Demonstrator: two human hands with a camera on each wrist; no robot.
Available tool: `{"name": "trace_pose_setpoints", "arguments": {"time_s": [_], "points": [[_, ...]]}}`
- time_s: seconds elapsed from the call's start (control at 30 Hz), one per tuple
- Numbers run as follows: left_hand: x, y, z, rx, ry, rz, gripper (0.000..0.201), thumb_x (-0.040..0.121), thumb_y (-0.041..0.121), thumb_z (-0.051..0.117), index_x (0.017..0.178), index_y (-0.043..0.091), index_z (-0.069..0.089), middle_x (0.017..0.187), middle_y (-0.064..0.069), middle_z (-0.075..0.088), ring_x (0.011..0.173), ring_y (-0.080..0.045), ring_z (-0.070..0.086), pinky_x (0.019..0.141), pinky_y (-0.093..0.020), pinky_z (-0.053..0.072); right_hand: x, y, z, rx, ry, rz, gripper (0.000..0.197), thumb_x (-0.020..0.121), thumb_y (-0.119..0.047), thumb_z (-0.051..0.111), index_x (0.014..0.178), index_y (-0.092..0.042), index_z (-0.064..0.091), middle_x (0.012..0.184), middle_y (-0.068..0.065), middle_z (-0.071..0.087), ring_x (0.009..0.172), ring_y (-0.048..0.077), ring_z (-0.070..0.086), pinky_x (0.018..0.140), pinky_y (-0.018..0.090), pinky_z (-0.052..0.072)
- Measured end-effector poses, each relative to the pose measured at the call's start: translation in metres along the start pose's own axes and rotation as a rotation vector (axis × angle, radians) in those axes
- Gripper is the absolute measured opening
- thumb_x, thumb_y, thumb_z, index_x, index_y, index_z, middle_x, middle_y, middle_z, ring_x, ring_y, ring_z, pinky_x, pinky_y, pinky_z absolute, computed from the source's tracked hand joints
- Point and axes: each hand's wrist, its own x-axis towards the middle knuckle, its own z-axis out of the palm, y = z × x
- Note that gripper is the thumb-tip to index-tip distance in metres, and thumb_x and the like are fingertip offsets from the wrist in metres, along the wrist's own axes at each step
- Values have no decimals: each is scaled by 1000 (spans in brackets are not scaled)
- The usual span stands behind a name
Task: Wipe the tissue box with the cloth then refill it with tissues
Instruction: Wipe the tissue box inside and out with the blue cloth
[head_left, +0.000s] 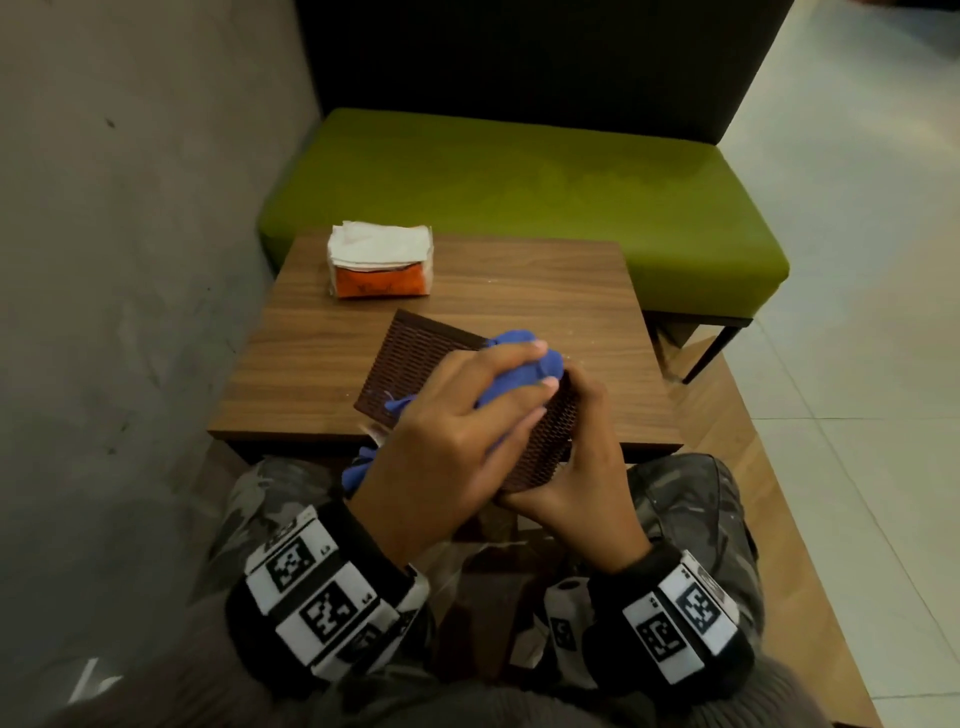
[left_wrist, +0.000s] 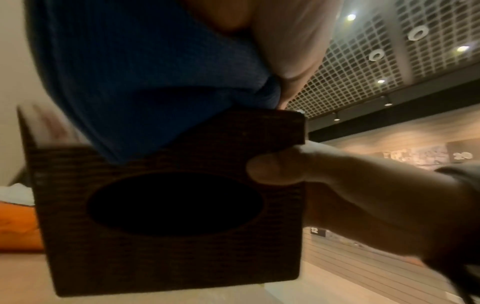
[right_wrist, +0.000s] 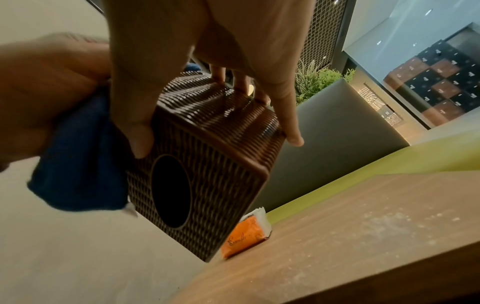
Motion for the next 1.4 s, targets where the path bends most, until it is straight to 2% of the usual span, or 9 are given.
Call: {"name": "trace_pose_setpoints", "arguments": {"time_s": [0.13, 0.3, 0.47, 0.67, 0.83, 1.07, 1.2, 1.27, 1.4], "points": [[0, -16, -4, -44, 61, -136, 22, 90, 13, 59, 107, 4, 68, 123, -13, 57, 113, -25, 55, 95, -40, 46, -2, 1, -1, -12, 9, -10, 92, 58, -39, 83, 133, -37, 30, 130, -9, 45, 122, 14, 50, 102, 37, 44], [-9, 5, 3, -30, -55, 39, 22, 89, 11, 61, 107, 3, 69, 124, -15, 58, 108, -26, 58, 94, -35, 45, -3, 4, -4, -29, 25, 10, 93, 62, -36, 85, 136, -36, 30, 132, -6, 46, 124, 16, 50, 102, 44, 45], [-4, -20, 2, -109, 141, -235, 26, 90, 14, 59, 114, 5, 65, 126, -12, 54, 118, -18, 53, 100, -37, 44, -1, 4, -7, -26, 8, -36, 93, 59, -42, 84, 135, -34, 30, 129, -12, 44, 121, 18, 50, 101, 42, 45], [-14, 1, 9, 38, -32, 206, 29, 90, 12, 62, 117, 4, 63, 132, -13, 52, 112, -23, 57, 96, -35, 46, 0, 7, -2, -26, -93, 76, 83, 69, -29, 81, 137, -22, 35, 137, 4, 49, 130, 24, 49, 108, 37, 40], [-11, -62, 3, -72, 239, -383, 25, 90, 12, 59, 114, 6, 63, 123, -8, 56, 116, -13, 52, 102, -17, 36, 0, 3, -16, 4, -46, -41, 94, 64, -43, 84, 138, -28, 29, 132, -1, 47, 123, 20, 51, 102, 43, 45], [-43, -106, -3, -500, 115, -969, 14, 92, 7, 53, 90, 13, 65, 73, 21, 70, 76, 9, 62, 77, -14, 48, 4, -4, -27, 17, -61, -52, 93, 67, -45, 82, 140, -27, 28, 136, 0, 44, 131, 17, 46, 107, 48, 42], [-44, -98, -14, -1273, 9, -1343, 53, 87, 53, 48, 120, 12, 57, 115, -12, 67, 107, -24, 63, 93, -37, 46, 11, -4, -26, -101, -89, -205, 89, 69, -39, 84, 137, -11, 34, 143, 8, 41, 144, 20, 31, 119, 59, 20], [-42, -98, -18, -1508, -109, -1359, 74, 77, 70, 45, 131, 18, 48, 129, -15, 58, 121, -31, 54, 104, -47, 36, 11, -3, -23, -175, -161, -236, 92, 69, -34, 86, 141, -15, 33, 149, 16, 35, 148, 36, 21, 118, 62, 16], [-38, -100, -20, -1698, -199, -1354, 87, 73, 77, 44, 138, 20, 43, 140, -16, 47, 128, -34, 46, 111, -52, 25, 10, -9, -22, -263, -319, -284, 92, 74, -36, 80, 145, -33, 21, 160, 3, 13, 152, 30, -5, 107, 78, 13]]}}
